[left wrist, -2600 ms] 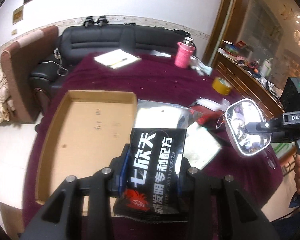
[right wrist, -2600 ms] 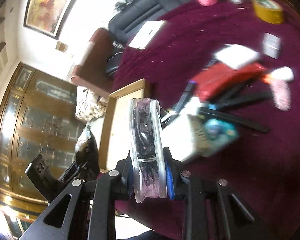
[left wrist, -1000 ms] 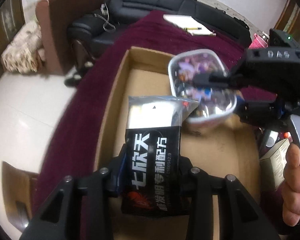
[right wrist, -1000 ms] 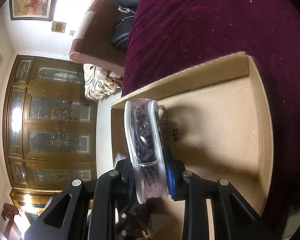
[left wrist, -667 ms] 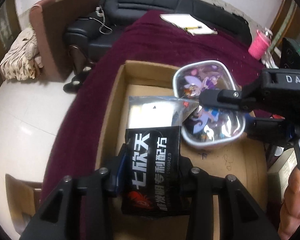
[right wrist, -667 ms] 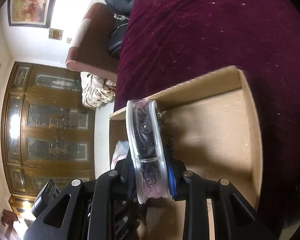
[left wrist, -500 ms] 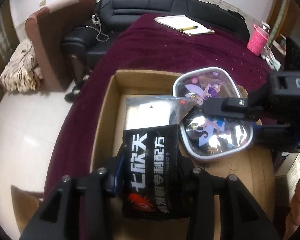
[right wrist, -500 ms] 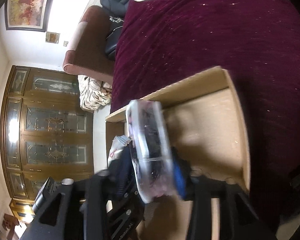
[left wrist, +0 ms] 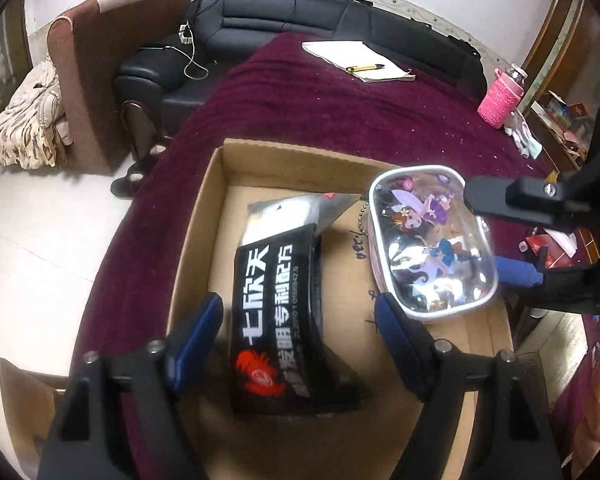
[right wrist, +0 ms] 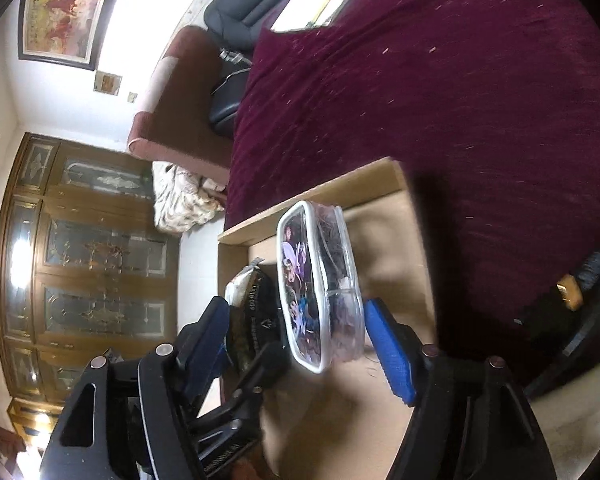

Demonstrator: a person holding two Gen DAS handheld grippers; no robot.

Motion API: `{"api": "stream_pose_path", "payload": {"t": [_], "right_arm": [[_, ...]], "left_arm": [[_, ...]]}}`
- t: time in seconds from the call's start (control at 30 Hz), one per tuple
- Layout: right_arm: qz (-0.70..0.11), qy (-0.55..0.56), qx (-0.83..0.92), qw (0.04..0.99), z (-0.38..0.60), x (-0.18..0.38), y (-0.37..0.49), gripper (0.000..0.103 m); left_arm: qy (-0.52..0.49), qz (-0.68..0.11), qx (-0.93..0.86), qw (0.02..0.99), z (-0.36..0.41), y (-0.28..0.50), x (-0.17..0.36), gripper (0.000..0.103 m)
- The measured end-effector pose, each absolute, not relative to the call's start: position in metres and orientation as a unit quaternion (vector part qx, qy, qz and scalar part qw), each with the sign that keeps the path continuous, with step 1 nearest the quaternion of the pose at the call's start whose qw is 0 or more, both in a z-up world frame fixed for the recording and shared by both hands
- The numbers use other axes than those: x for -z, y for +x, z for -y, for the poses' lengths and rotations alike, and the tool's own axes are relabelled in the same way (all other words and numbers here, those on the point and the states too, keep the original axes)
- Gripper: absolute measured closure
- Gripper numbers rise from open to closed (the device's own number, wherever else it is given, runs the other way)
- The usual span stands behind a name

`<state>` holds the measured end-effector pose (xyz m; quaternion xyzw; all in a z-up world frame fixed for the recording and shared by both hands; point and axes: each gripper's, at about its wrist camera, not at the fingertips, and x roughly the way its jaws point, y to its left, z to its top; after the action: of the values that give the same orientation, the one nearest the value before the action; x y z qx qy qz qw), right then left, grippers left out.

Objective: Organize objects
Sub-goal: 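Carry the packet and pouch to the cardboard box and release both, then grasp the white medicine box with the left gripper and lift it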

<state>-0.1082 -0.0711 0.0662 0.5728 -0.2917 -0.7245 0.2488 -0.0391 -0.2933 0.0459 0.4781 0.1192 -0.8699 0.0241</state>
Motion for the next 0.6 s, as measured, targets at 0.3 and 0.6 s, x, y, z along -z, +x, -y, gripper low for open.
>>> {"api": "stream_pose_path", "payload": {"t": [0.3,0.6], "right_arm": [[0.296,0.553,0.747,0.22,0.048,-0.083,-0.094,0.027],[0.311,0.531,0.761,0.205,-0.004,-0.105,-0.069,0.027]], "left_arm": [[0.47,-0.126,0.874,0.012,0.282,-0.022,-0.064,0.025],[0.46,-0.102,0.881,-0.041,0.244,-0.013,-0.083,0.025]]}}
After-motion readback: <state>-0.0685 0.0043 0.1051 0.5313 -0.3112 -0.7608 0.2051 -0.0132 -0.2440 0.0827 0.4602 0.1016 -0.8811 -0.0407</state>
